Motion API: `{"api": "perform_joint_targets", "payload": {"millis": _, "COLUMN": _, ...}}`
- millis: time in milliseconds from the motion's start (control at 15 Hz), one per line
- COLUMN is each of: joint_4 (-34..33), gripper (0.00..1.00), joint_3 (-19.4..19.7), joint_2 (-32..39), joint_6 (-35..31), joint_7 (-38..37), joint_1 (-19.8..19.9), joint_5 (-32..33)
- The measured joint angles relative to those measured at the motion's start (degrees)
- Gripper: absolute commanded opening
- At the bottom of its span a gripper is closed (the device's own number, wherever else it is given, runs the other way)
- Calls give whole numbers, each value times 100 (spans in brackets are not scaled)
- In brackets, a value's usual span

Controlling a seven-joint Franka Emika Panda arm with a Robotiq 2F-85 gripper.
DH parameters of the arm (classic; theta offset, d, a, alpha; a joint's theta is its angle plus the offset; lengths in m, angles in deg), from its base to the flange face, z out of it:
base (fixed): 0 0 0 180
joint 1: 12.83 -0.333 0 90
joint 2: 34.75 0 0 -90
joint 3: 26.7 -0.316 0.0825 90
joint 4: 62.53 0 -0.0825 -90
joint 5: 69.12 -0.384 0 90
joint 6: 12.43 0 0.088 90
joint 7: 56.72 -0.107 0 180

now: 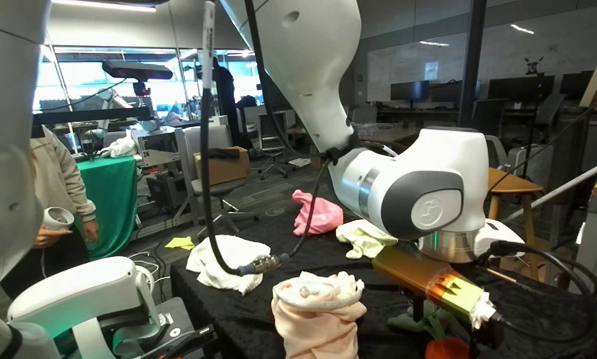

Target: Pile the things on the table on top of the peach shirt

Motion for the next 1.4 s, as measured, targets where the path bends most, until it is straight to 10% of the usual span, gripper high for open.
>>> {"api": "perform_joint_targets", "payload": {"millis": 600, "joint_4": -132, "gripper": 100, "joint_3": 135, "joint_2": 277, "joint_6": -7, "joint_7": -464, "joint_1": 7, "joint_5": 261}}
{"api": "perform_joint_targets", "payload": {"millis": 933, "joint_4": -246, "gripper": 49, "joint_3": 174, "joint_2": 451, "joint_6": -9, "joint_7": -594, "joint_1": 7, "joint_5": 290}}
{"api": "perform_joint_targets", "payload": {"millis": 1400, "joint_4": -315, "gripper": 7, "joint_3": 162, "joint_2": 437, "joint_6": 1, "joint_7": -616, "joint_1": 4, "joint_5": 291}}
